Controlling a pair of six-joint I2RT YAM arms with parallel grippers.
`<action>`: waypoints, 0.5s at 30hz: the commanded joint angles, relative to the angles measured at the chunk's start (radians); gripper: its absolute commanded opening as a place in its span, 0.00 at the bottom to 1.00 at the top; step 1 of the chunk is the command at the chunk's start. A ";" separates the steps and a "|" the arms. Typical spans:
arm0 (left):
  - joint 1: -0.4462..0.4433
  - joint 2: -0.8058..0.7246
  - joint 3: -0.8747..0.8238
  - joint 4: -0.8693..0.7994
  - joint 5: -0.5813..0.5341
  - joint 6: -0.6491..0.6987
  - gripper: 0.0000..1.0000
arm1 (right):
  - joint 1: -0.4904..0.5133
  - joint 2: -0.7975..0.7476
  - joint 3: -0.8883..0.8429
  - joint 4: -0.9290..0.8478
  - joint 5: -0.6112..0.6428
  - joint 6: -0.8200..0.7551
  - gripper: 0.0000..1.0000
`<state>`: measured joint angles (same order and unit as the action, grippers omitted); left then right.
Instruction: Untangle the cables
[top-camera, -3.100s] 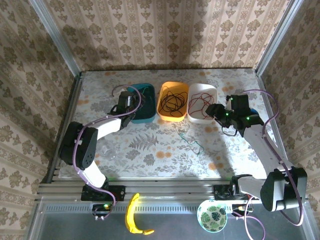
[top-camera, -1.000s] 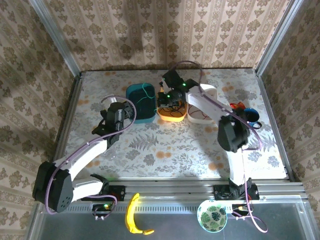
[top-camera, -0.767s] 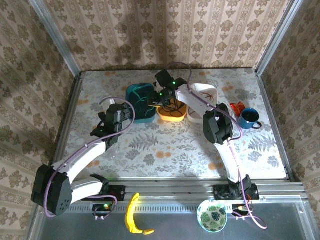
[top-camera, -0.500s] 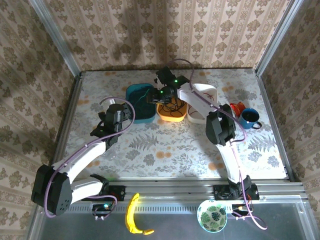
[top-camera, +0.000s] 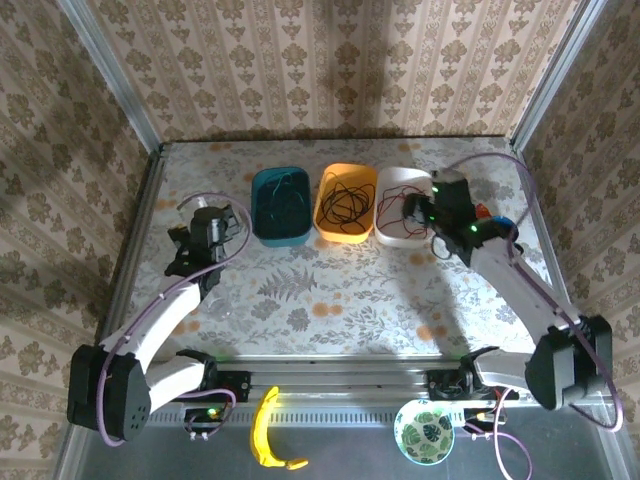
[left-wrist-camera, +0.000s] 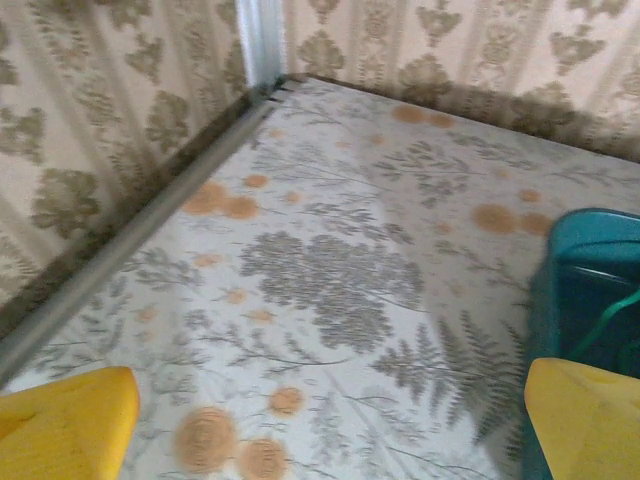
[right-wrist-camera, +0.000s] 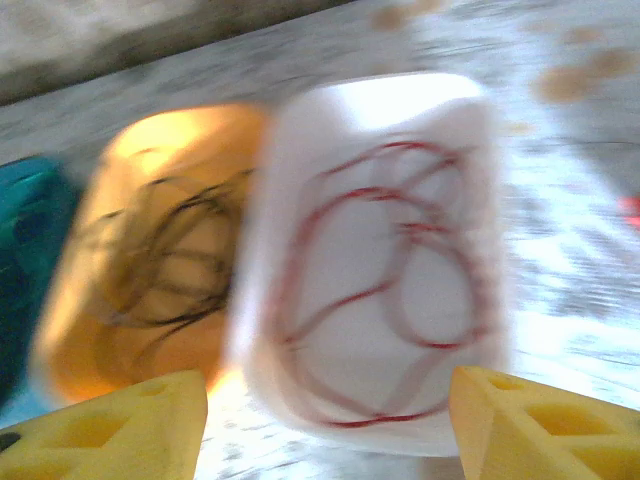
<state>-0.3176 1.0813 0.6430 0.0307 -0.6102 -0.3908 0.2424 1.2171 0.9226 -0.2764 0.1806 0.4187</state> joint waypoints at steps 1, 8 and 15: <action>0.032 -0.041 -0.050 -0.035 -0.087 0.082 1.00 | -0.039 -0.114 -0.209 0.237 0.230 -0.129 0.85; 0.083 -0.008 -0.174 0.096 -0.215 0.255 1.00 | -0.115 -0.110 -0.531 0.639 0.288 -0.309 1.00; 0.129 0.193 -0.195 0.316 -0.098 0.276 1.00 | -0.172 0.103 -0.569 1.039 0.123 -0.387 1.00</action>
<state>-0.1947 1.2301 0.4530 0.2108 -0.7483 -0.1688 0.0895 1.2713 0.3531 0.4789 0.3744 0.0948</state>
